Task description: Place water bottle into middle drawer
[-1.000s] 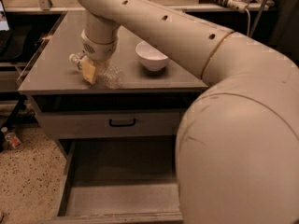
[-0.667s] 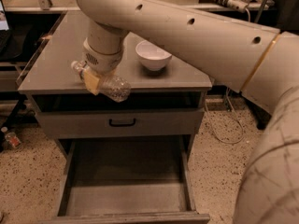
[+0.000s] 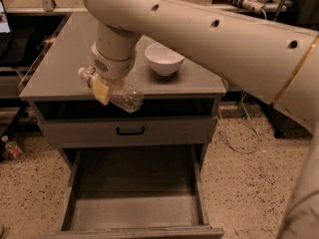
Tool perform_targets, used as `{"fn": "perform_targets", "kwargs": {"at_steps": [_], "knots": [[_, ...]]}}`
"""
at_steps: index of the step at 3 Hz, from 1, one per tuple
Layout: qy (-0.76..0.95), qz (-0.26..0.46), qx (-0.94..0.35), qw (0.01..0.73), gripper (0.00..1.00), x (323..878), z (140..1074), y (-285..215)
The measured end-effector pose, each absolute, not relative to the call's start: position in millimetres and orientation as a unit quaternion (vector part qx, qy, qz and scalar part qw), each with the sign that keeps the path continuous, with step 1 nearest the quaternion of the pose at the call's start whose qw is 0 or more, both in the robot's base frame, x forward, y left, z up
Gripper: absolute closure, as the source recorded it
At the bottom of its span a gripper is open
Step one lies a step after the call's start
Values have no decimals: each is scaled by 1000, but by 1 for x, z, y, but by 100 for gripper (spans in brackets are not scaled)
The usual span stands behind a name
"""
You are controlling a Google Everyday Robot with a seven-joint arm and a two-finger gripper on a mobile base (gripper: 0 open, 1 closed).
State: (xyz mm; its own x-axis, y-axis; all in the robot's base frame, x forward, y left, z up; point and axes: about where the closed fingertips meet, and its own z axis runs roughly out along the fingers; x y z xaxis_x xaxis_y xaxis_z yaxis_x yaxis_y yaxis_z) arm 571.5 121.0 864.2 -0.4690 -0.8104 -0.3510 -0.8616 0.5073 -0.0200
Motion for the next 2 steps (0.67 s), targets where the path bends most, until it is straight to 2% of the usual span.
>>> {"fn": "perform_targets", "kwargs": {"at_steps": [1,2], "knots": [[864,85,-472,154,100,529,866,110],[878,99,-455,111,100,469,832,99]]}}
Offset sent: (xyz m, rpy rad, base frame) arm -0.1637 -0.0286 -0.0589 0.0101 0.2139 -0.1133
